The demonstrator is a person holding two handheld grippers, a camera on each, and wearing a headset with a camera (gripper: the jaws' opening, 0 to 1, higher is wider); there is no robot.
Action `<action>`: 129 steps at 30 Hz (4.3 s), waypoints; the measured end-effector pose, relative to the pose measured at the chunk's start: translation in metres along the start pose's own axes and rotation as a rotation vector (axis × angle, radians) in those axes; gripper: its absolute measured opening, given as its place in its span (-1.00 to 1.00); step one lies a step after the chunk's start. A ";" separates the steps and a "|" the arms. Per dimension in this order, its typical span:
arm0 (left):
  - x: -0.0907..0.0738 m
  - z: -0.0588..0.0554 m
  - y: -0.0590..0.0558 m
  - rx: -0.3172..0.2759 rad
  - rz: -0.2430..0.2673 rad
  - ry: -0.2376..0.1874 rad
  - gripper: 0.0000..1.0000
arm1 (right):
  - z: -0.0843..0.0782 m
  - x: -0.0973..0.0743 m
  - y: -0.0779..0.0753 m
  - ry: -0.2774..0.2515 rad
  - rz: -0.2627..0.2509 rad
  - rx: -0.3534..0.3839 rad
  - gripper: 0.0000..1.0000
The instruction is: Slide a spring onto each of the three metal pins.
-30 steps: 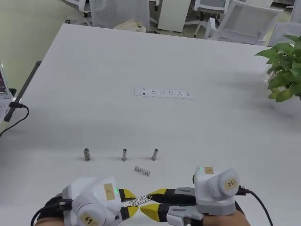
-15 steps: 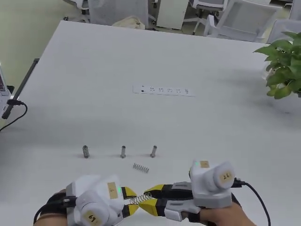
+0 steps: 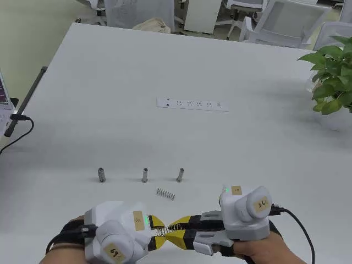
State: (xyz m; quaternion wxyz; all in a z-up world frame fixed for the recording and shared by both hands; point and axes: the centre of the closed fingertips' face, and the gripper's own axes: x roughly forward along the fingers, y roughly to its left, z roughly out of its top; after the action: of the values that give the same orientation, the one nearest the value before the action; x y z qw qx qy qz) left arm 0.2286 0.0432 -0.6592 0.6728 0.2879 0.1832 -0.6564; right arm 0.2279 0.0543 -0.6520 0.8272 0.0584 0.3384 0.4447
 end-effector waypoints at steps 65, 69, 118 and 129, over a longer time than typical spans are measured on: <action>-0.083 -0.083 0.084 -0.549 0.392 -0.096 -0.37 | 0.019 -0.006 -0.086 0.043 -0.222 -0.012 -0.83; -0.087 -0.093 0.086 -0.567 0.409 -0.088 -0.31 | 0.022 -0.002 -0.094 0.055 -0.224 -0.021 -0.83; -0.103 -0.109 0.084 -0.593 0.423 -0.068 0.16 | 0.068 0.066 -0.159 0.257 -0.255 -0.193 -0.83; -0.110 -0.117 0.086 -0.618 0.437 -0.065 0.15 | 0.067 0.086 -0.160 0.302 -0.226 -0.213 -0.83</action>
State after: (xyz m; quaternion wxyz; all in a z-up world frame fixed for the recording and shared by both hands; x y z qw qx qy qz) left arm 0.3209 0.1997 -0.6679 0.8574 0.0827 0.2852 -0.4203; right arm 0.4128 0.0388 -0.7085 0.8131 -0.1350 0.4142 0.3861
